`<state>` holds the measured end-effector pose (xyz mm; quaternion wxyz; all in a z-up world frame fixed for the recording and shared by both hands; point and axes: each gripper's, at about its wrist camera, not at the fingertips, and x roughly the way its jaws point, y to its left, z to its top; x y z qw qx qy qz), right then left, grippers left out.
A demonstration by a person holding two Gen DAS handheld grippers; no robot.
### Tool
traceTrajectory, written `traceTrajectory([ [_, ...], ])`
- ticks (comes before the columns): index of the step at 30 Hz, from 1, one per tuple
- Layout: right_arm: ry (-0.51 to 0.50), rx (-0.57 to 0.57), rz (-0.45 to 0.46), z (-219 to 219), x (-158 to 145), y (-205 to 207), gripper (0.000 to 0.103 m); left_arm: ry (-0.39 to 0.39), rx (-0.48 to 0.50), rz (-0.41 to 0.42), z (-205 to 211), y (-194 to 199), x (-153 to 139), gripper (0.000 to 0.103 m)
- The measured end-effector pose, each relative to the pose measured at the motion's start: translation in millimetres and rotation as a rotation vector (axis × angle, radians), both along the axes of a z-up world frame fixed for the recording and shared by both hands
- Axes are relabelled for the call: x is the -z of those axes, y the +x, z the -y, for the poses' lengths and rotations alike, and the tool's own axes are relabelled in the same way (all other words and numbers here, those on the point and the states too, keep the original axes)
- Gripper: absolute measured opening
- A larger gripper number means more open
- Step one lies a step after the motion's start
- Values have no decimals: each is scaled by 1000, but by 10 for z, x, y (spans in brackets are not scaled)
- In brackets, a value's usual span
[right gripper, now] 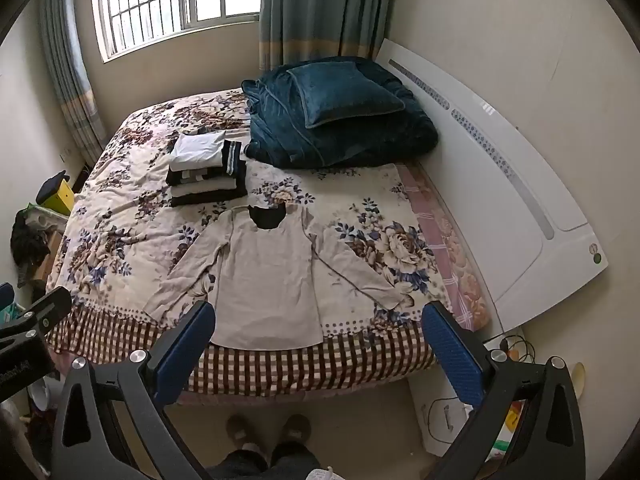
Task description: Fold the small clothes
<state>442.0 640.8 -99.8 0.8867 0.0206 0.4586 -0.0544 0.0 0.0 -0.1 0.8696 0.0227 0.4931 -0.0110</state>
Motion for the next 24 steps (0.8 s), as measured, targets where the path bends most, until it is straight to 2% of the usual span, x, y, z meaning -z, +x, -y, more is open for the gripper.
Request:
traceTrajectory([
  [7,15,-6,13,-31,-69,-13,103,1,-1,6,4,2,1,103],
  [12,11,-15,13,-123,-10,48,103,-2,6,6,-50,39,16,103],
  [24,3,-34,22,-98,-78,94,103,-3,0,22,36,18,-125,103],
])
